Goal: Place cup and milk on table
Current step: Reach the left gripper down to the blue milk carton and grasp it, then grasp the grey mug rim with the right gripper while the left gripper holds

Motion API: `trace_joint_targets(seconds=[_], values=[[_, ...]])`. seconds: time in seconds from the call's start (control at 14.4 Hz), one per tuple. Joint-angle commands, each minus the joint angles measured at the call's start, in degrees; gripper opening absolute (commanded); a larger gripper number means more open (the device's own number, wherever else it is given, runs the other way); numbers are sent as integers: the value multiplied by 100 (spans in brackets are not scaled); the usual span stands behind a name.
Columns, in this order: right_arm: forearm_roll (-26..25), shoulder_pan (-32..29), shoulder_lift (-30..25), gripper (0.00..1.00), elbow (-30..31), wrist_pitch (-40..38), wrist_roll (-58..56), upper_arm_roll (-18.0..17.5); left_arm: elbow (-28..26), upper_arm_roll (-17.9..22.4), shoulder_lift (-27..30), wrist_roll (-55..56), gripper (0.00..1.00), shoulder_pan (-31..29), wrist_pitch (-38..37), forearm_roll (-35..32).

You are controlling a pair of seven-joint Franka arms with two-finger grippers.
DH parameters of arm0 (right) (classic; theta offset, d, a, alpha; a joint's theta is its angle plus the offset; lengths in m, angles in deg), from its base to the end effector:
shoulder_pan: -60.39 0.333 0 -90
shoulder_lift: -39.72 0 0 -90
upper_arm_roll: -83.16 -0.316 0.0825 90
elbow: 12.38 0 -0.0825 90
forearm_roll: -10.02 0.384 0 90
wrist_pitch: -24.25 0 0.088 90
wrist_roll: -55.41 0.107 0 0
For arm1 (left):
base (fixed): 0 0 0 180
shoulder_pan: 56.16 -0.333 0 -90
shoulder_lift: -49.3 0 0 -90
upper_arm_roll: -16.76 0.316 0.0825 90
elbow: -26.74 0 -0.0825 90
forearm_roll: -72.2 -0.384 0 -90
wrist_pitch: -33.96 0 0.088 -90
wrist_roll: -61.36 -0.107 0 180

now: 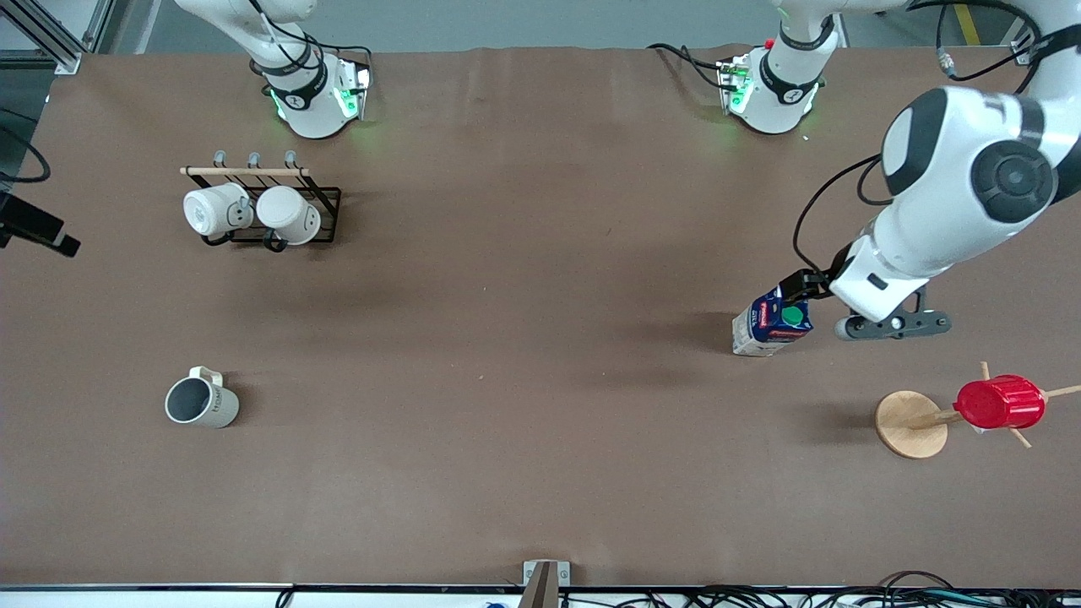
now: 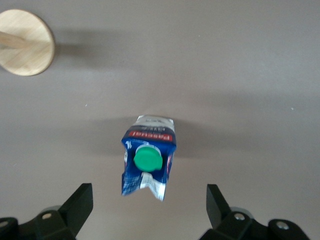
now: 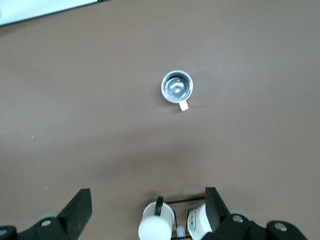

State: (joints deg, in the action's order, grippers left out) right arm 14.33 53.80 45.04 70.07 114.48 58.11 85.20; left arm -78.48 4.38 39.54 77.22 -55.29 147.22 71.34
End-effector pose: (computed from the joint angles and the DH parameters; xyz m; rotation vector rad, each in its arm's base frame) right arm 0.5792 -0.0787 0.6346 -3.0564 0.3008 -0.0716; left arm 0.5876 -0.1317 0.4357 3.1251 0.0656 -0.0482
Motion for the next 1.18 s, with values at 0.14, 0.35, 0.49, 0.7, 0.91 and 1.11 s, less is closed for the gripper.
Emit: trace_joint_targets(seconds=[0.14, 0.35, 0.49, 0.7, 0.91, 1.11], values=[[0, -238, 661, 100, 183, 678, -138, -36, -841, -1, 46, -75, 100, -51, 916, -1], [9, -431, 1197, 100, 333, 1373, -619, -45, -1166, -1, 1, -101, 100, -78, 1215, -1], [17, -642, 1601, 100, 333, 1759, -962, -45, -1229, 7, -60, -101, 100, -78, 1269, -1], [53, -800, 2129, 100, 324, 2260, -1289, -54, -1238, -1, -174, -101, 99, -60, 1409, -1], [88, -801, 2612, 100, 298, 2656, -1289, -63, -1246, -1, -227, -101, 92, -69, 1418, -1], [97, -757, 2956, 100, 298, 2903, -1280, -89, -1247, -1, -288, -110, 83, -78, 1409, -1]])
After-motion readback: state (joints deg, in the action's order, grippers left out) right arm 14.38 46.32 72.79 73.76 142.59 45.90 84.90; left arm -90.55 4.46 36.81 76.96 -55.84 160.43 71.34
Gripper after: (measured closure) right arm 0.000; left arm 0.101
